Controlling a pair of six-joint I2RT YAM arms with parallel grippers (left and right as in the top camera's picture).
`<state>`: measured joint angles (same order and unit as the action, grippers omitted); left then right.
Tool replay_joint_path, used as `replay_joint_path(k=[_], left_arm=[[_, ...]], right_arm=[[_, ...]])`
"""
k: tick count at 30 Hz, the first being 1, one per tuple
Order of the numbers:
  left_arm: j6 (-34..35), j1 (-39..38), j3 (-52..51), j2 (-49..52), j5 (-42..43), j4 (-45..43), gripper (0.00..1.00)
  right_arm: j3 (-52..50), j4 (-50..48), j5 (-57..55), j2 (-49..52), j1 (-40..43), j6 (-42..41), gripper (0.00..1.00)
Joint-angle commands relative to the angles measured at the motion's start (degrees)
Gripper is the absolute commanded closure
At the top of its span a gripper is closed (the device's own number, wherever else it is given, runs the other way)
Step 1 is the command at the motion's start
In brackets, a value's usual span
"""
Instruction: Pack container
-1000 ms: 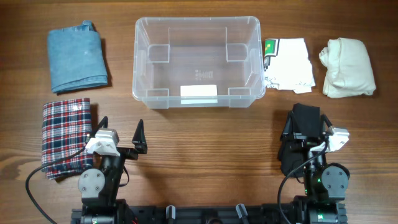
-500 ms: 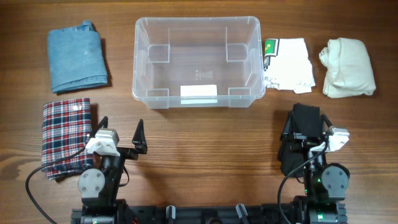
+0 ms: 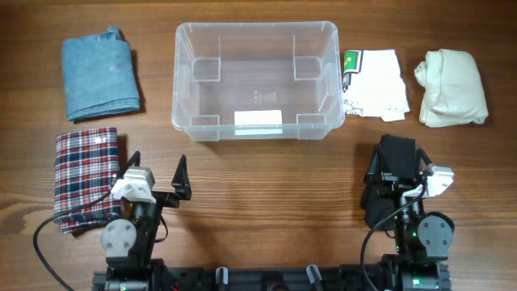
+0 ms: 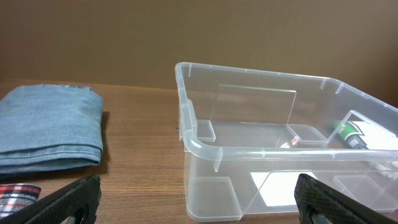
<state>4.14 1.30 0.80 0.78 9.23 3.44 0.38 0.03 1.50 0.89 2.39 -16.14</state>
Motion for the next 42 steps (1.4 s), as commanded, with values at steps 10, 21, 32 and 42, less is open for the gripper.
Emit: replay_joint_path(k=[10,21,32,42], left_arm=[[-0.72,0.44,-0.48,-0.61,-0.35,0.02,0.0],[-0.72,0.44,-0.48,-0.61,-0.35,0.02,0.0],[-0.72,0.44,-0.48,-0.61,-0.35,0.02,0.0],[-0.72,0.44,-0.48,-0.61,-0.35,0.02,0.0]], right_arm=[[-0.07,-7.32,0.31,-0.61,-0.28,0.94,0.0],[6.91,-23.8,13.64,1.49,-0.28,1.16,0.0],[49.64,4.04,13.94,43.74,5.09,14.67,0.0],[77.4,23.12,35.98,74.16,19.91,17.38,0.0]])
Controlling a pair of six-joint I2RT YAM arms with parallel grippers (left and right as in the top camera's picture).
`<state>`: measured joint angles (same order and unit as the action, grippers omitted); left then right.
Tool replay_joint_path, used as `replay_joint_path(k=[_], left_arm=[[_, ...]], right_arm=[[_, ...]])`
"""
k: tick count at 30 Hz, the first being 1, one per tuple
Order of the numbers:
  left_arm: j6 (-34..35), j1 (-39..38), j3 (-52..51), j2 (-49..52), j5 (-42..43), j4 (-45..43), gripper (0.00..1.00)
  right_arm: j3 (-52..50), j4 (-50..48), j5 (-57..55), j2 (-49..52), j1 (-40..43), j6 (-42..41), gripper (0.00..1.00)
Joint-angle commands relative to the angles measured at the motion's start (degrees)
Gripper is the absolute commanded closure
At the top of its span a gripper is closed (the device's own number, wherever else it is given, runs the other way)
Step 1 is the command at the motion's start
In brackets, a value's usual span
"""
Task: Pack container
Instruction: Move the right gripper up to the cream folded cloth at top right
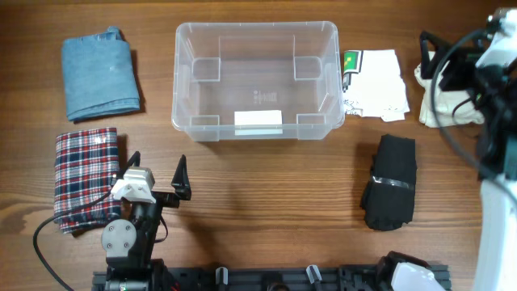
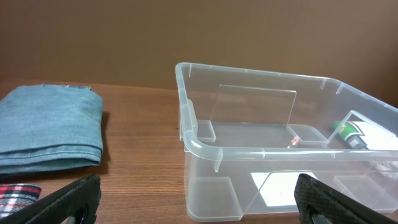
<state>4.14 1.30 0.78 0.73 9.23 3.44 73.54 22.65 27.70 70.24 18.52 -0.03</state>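
Observation:
The clear plastic container point(image 1: 184, 81) stands open at the back middle, with only a white label showing inside; the left wrist view shows its near corner point(image 2: 199, 146). Folded clothes lie around it: blue denim point(image 1: 98, 73), plaid cloth point(image 1: 81, 174), white printed cloth point(image 1: 376, 81), cream cloth point(image 1: 456, 101) and black cloth point(image 1: 389, 182). My left gripper point(image 1: 157, 162) rests open and holds nothing at the front left, facing the container point(image 2: 193, 205). The right gripper point(image 1: 432, 65) is raised at the far right over the cream cloth and looks open with nothing in it.
The right arm's white links and black cables point(image 1: 493, 121) run down the right edge of the overhead view. The black cloth lies bare in front of the arm's base. Wooden table top point(image 1: 266, 186) spreads between the container and the arm bases.
My right arm has left its rest pose over the black cloth and now reaches to the back right, above the cream cloth. The black cloth is uncovered. The left arm and all clothes are unmoved.

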Motion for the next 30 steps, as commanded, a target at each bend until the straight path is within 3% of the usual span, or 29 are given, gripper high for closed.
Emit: replay_joint_path(k=[1,8,12,15,17,18,22,26,30], left_arm=[[-0.72,0.44,-0.46,-0.57,-0.35,0.02,0.0],[-0.72,0.44,-0.46,-0.57,-0.35,0.02,0.0],[-0.72,0.44,-0.46,-0.57,-0.35,0.02,0.0],[-0.72,0.44,-0.46,-0.57,-0.35,0.02,0.0],[-0.72,0.44,-0.46,-0.57,-0.35,0.02,0.0],[-0.72,0.44,-0.46,-0.57,-0.35,0.02,0.0],[-0.72,0.44,-0.46,-0.57,-0.35,0.02,0.0],[-0.72,0.44,-0.46,-0.57,-0.35,0.02,0.0],[-0.72,0.44,-0.46,-0.57,-0.35,0.02,0.0]], right_arm=[[4.42,-0.39,10.88,6.01,5.33,0.85,0.0],[4.46,-8.66,2.23,8.74,13.42,1.27,0.0],[7.3,-7.85,8.98,15.34,16.81,1.36,0.0],[15.47,-1.81,11.67,23.12,18.34,1.6,0.0],[29.38,10.69,13.46,32.3,18.73,5.68,0.0],[37.7,18.12,12.57,37.09,18.64,9.18,0.0],[54.05,30.47,3.85,47.41,18.86,13.11,0.0],[57.31,37.35,3.13,53.53,19.5,23.21,0.0],[57.29,38.14,-0.22,57.27,19.39,26.43,0.0]])
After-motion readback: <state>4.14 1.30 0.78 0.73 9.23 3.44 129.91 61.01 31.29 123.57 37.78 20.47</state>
